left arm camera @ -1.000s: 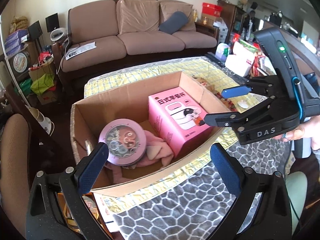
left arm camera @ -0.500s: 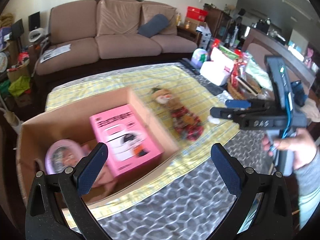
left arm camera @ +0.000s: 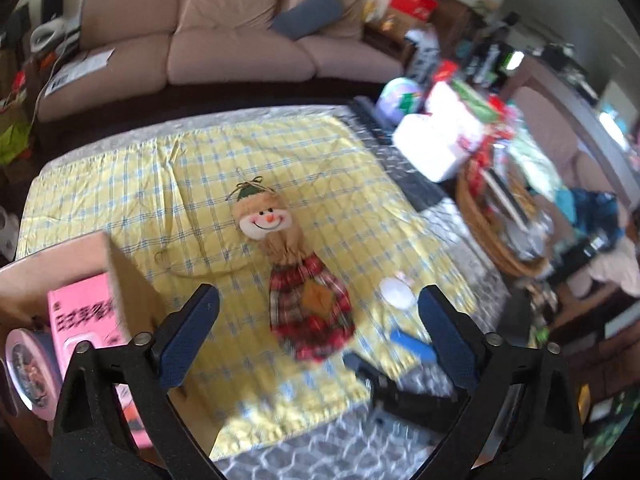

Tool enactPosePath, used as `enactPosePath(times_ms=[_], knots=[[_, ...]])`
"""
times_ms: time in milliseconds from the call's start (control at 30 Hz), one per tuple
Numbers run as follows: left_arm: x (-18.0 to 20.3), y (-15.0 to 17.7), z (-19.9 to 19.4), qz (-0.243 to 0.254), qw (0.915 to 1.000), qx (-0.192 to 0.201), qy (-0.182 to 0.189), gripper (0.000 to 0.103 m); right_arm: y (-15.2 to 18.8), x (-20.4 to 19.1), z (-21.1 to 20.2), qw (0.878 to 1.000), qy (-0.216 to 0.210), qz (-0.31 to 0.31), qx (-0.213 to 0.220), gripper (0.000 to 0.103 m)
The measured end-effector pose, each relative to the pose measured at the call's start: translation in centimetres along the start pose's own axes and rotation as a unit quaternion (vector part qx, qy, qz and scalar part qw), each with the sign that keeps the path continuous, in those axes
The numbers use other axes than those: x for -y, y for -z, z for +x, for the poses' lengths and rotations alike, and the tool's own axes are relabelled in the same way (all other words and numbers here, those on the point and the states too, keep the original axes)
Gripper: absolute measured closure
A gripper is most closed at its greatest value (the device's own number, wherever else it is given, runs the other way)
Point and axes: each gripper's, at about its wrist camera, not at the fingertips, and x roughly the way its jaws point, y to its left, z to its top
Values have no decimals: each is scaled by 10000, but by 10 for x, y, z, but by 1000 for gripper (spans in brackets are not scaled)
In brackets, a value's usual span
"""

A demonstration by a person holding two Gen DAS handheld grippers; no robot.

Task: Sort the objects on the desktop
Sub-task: 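Move the right tool to the snowman doll on the cloth, then grasp the snowman doll's plaid body with the right tool and lift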

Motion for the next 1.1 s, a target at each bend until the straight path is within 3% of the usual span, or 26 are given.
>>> enactPosePath(times_ms=[200, 300, 400, 567, 600, 633, 667, 800, 967, 1100], knots=[[-4, -16, 84, -290, 9973, -493, -451, 7, 6, 16, 17, 10000, -11, 28, 36, 30], [-4, -16, 123, -141, 9947, -735, -707, 7, 10, 23, 31, 9999, -89, 100, -91, 30], [-8, -12, 162, -173, 9900, -1040, -936, 17, 14, 22, 42, 9996, -118, 12, -244, 30], [-13, -4, 198, -321, 9868, -1268, -958, 19, 10, 21, 48, 9994, -316, 19, -152, 32], [-14, 0, 204, -322, 9858, -1350, -947, 29, 9, 20, 50, 9991, -395, 29, -175, 34], [-13, 2, 208, -314, 9852, -1410, -921, 47, 9, 18, 52, 9988, -445, 16, -191, 40], [-13, 6, 210, -295, 9850, -1455, -886, 52, 9, 16, 52, 9986, -486, -7, -198, 52], [-11, 11, 203, -210, 9875, -1336, -811, 63, 12, 12, 50, 9975, -684, -18, -186, 67], [-7, 5, 171, -165, 9915, -1149, -585, 67, 14, 1, 37, 9961, -872, -51, -122, 79], [-3, -7, 125, -125, 9960, -821, -343, 67, 12, -25, 10, 9955, -758, -543, 167, 81]])
